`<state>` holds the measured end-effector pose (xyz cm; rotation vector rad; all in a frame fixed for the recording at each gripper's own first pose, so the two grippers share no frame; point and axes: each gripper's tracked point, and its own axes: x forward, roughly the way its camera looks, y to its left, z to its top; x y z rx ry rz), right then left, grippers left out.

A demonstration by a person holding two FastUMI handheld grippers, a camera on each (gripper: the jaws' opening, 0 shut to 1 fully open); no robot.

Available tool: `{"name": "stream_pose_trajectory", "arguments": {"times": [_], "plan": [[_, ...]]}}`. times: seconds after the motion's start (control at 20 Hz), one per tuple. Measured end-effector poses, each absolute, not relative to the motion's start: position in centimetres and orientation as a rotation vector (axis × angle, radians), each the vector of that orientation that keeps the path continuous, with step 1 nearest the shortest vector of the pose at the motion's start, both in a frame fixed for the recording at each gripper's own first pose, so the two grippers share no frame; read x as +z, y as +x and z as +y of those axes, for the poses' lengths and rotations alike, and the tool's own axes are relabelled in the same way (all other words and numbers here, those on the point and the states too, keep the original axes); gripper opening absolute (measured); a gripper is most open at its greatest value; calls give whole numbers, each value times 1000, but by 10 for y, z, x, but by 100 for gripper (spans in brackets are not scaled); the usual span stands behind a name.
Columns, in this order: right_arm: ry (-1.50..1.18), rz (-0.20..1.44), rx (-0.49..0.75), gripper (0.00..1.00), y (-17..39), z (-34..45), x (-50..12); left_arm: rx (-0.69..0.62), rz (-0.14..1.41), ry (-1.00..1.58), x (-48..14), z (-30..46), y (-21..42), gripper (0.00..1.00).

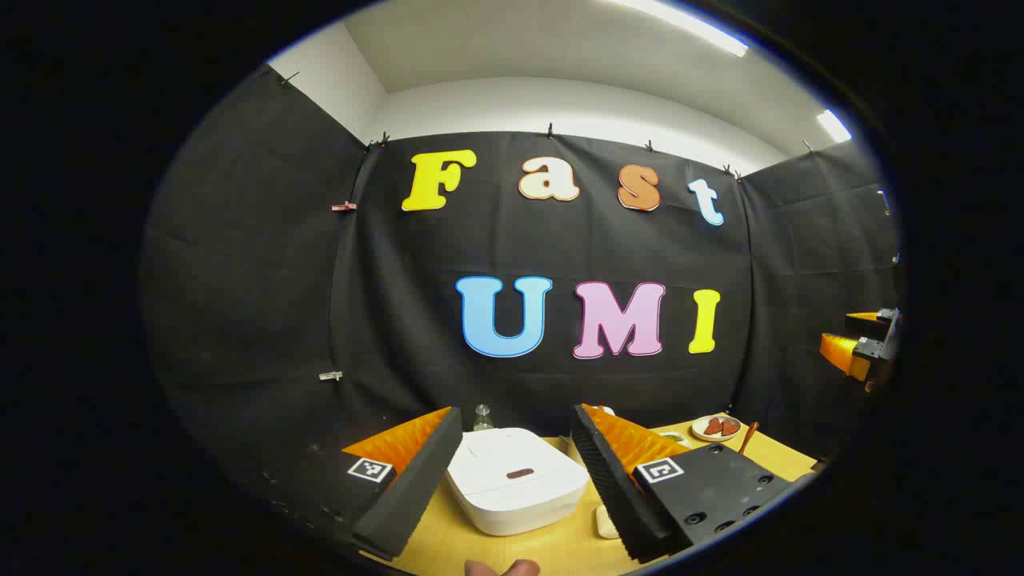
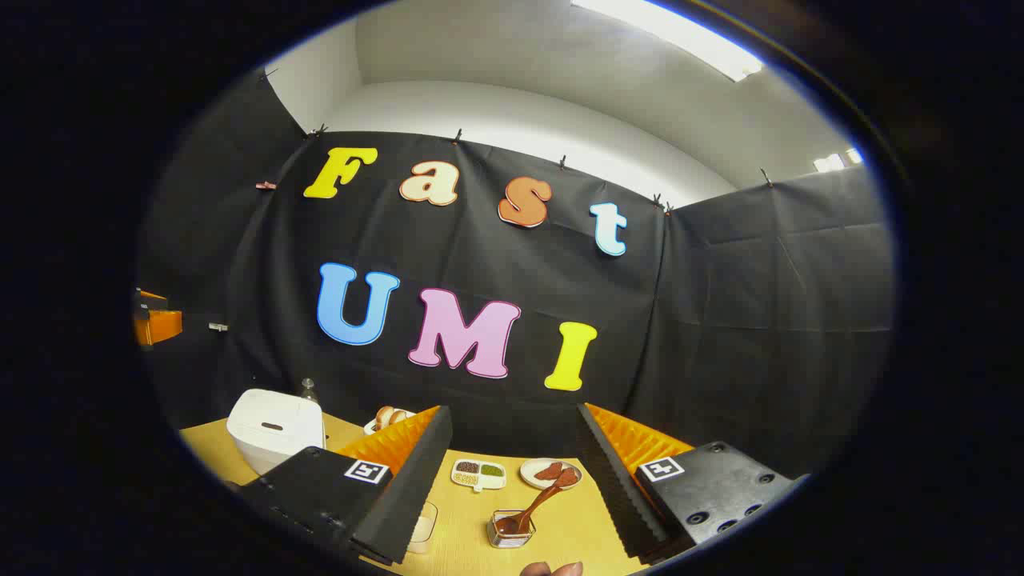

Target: Close the left gripper, press the button to open the rice cooker; take a wooden spoon from the chopstick holder with the right hand, scoop a spoonful of rice and pour it into the rice cooker, then put the wooden spoon back into the chopstick holder.

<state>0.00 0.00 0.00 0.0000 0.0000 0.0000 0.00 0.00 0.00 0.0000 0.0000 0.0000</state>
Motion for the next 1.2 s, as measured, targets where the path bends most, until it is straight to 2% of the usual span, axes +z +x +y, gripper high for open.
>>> {"name": "stream_pose_trajectory", "arguments": {"times": [0.85, 0.9, 1.0, 1.1, 1.2], "plan": [[-44, -11, -3, 97, 2, 6, -4, -59, 2, 8, -3, -14, 12, 94], [-45, -10, -4, 97, 3, 6, -5, -73, 4, 11, -2, -16, 16, 89], [-46, -8, -10, 97, 4, 4, -7, -148, 11, 13, -9, -31, 25, 56], [-48, -4, -23, 97, 6, 0, -9, -215, 54, -2, -30, -39, 38, 38], [-50, 8, -35, 97, 5, -4, -16, -267, 137, -33, -64, -41, 55, 9]]}}
